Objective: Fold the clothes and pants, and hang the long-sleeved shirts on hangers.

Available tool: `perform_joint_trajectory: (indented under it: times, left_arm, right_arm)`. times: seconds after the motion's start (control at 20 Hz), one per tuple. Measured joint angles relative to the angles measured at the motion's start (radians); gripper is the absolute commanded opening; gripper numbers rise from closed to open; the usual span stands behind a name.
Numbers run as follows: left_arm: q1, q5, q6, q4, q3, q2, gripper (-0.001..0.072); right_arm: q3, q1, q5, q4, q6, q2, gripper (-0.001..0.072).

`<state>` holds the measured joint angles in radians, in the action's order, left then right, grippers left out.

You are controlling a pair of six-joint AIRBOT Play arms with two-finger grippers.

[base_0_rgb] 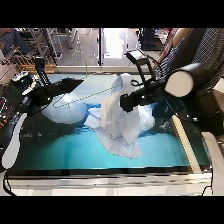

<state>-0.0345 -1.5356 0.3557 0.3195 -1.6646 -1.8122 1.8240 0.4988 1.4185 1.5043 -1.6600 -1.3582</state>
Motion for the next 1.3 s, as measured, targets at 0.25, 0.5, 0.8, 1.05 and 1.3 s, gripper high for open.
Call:
perform_joint_trajectory:
  times: [0.25, 0.5, 0.8, 1.05, 1.3]
  left_arm:
    - [0.0, 0.005, -0.004, 0.001, 0.0, 0.0, 0.001]
    - [0.0, 0.006, -0.005, 0.001, 0.0, 0.0, 0.001]
    - [0.0, 0.006, -0.004, -0.01, 0.0, 0.0, 0.001]
    - [0.008, -0.003, 0.038, -0.092, 0.0, 0.0, 0.0011]
    - [0.014, -0.008, 0.042, -0.081, 0.0, 0.0, 0.0011]
  right_arm:
    - [-0.115, 0.0, -0.237, 0.156, -0.208, -0.053, 0.056]
    - [-0.139, 0.0, -0.436, 0.214, -0.333, -0.152, 0.0018]
    - [-0.083, 0.0, -0.376, 0.353, -0.322, -0.136, 0.0013]
    - [0.034, 0.0, -0.243, 0.386, -0.081, -0.084, 0.0028]
    - [0.047, 0.0, -0.175, 0.286, -0.041, -0.087, 0.0431]
